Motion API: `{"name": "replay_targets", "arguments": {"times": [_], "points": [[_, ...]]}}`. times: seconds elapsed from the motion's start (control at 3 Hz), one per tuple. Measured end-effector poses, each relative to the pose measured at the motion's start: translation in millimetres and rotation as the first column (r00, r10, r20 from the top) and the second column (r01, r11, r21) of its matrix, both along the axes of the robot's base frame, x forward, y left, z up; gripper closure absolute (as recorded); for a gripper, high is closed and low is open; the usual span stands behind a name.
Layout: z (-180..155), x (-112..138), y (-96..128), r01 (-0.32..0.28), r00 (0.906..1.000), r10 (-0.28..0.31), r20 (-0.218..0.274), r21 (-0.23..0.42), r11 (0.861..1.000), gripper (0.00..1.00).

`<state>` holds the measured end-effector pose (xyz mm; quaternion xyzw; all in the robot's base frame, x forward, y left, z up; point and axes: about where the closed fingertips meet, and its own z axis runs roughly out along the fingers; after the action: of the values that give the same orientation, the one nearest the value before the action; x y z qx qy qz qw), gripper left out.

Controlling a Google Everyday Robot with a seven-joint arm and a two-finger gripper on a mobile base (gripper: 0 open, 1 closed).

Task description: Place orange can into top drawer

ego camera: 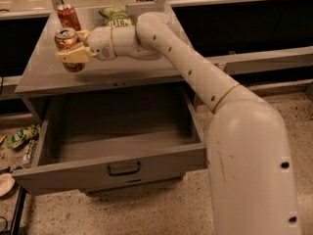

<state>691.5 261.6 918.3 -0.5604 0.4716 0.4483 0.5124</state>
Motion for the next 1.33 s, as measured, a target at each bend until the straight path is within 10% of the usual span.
{"name": "replay_targets", "arguments": {"times": [1.0, 1.33], "points": [[-83.6, -125.5, -53.8, -0.194, 0.9805, 0.192, -0.040, -0.046, 0.980, 1.00], [-90.5, -131.8, -50.4, -0.206, 0.9778, 0.203, -0.053, -0.052, 0.977, 1.00]]}}
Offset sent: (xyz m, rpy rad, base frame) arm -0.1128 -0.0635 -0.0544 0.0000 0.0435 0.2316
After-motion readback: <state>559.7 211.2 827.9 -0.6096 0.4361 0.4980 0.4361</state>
